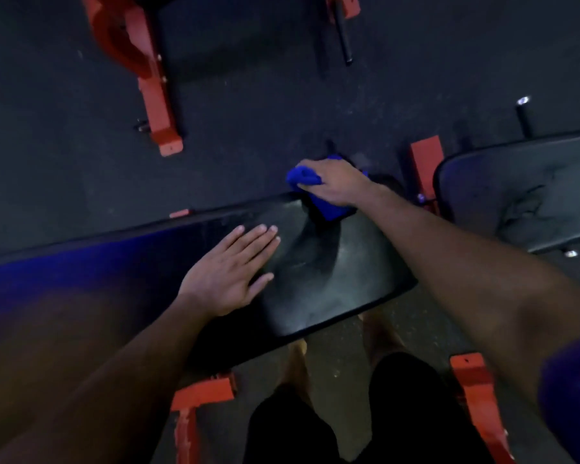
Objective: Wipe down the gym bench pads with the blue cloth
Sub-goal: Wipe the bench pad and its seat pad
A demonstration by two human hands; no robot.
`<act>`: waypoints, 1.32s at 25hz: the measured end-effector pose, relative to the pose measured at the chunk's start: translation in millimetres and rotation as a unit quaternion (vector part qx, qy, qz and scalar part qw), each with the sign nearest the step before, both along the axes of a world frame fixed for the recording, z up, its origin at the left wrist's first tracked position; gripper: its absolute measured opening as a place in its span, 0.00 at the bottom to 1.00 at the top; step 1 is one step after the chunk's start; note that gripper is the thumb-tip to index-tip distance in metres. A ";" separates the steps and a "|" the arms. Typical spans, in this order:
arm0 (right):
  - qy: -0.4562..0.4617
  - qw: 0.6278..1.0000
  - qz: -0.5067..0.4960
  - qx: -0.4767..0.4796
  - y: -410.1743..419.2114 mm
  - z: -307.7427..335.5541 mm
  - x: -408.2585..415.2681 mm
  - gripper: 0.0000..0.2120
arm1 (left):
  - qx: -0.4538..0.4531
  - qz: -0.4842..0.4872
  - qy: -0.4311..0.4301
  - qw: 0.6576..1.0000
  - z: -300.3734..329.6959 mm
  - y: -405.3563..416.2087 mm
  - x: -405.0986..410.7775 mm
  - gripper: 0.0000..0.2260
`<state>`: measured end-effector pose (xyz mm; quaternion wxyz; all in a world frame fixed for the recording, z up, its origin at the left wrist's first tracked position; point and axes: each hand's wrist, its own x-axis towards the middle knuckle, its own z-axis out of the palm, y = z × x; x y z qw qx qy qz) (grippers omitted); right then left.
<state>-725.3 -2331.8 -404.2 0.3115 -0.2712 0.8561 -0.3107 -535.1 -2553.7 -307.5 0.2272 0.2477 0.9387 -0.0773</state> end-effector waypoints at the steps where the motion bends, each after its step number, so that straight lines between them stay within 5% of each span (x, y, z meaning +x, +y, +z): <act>1: 0.011 1.000 0.012 0.019 -6.8 -8.3 4.7 0.16 | 0.006 0.001 -0.008 1.000 1.7 -0.9 0.9 0.30; 6: -0.061 0.972 -0.166 0.155 67.8 -58.5 -26.0 0.22 | 0.019 -0.009 0.005 1.000 -3.8 -5.6 1.1 0.30; 12: -0.129 0.926 -0.313 0.169 102.4 -64.1 -33.0 0.24 | 0.021 -0.005 0.007 1.000 0.8 -4.1 1.0 0.30; 18: -0.077 0.855 -0.506 0.081 181.9 -8.1 59.3 0.18 | 0.036 0.009 -0.005 0.999 14.0 9.5 -1.4 0.31; 26: -0.070 0.709 -0.701 0.013 292.2 18.7 184.0 0.17 | 0.053 0.000 0.023 0.998 -2.8 85.6 -48.4 0.30; 29: -0.090 0.708 -0.697 -0.062 283.3 -2.2 178.6 0.15 | 0.060 -0.047 -0.016 0.997 -35.6 145.2 -87.8 0.30; 33: -0.122 0.761 -0.614 -0.168 233.7 -52.4 122.1 0.11 | 0.031 -0.082 -0.069 0.994 -95.8 183.9 -107.9 0.31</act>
